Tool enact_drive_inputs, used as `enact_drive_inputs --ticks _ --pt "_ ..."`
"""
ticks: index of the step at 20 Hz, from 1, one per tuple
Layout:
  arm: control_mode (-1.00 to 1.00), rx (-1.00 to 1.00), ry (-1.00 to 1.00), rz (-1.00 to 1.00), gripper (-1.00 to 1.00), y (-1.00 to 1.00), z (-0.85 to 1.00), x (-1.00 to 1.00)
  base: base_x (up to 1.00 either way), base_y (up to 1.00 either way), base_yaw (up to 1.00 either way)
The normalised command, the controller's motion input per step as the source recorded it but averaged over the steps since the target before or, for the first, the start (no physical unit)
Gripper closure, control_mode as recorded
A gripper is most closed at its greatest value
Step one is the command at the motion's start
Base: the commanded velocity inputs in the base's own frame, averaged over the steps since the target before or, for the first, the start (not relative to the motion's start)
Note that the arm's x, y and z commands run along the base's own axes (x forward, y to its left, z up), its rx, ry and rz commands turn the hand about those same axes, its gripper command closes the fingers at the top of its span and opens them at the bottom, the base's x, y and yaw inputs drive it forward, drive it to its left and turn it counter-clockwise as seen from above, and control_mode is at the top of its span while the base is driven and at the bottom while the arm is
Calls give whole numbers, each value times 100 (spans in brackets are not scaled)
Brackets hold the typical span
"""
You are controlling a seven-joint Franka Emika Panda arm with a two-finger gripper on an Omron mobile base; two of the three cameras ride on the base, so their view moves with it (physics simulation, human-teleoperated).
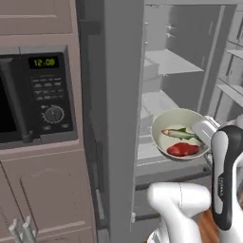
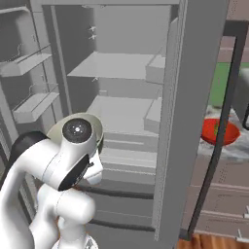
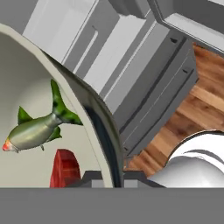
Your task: Place the bowl with the broccoli and lemon wedge on the top shelf of the fridge. Place the bowl with the fish and steak on the second highest shelf of the fridge.
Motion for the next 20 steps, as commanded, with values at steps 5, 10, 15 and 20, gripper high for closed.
enact_drive_inputs --ticks 5,10,15,20 --pt "100 0 0 0 100 0 0 0 94 2 -15" --pt "-100 3 2 -21 100 15 -8 80 20 4 -3" --pt "-100 15 13 -29 100 11 -2 82 0 0 0" --pt "-100 12 2 -13 100 0 -21 31 0 0 0"
